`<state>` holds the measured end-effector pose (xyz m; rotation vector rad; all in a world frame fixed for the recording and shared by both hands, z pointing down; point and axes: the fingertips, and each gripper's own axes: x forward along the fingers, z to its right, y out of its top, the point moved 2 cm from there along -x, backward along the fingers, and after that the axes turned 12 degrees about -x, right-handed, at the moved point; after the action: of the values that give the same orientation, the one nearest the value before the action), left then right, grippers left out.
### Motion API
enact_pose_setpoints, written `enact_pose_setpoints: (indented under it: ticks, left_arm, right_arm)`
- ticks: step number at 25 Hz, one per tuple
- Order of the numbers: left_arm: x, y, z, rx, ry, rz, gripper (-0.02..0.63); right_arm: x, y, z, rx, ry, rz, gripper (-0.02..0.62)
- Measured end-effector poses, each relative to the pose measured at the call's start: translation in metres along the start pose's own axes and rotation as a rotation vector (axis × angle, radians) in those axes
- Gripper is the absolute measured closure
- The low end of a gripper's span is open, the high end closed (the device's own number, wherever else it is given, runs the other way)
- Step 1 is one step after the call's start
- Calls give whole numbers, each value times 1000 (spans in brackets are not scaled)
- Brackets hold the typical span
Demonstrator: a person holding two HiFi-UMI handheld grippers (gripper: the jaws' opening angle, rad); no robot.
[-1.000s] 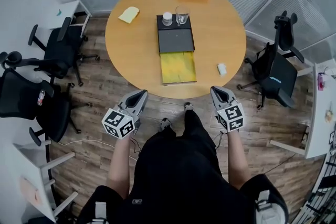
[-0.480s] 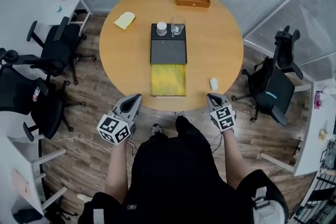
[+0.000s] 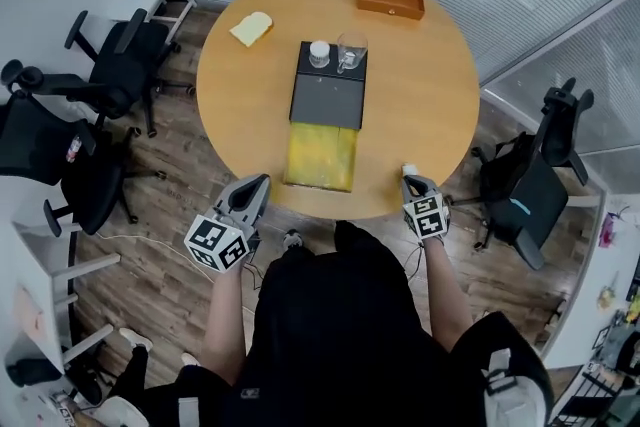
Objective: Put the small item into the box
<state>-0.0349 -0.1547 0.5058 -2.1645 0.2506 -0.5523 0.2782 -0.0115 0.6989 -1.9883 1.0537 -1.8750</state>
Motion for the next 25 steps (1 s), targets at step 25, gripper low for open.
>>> enact_pose_setpoints:
  ticks: [25]
  left_arm:
    - [24,-29,19,-57,124,42,600]
  right_arm:
    - [64,-56,25,44,116,-189,402]
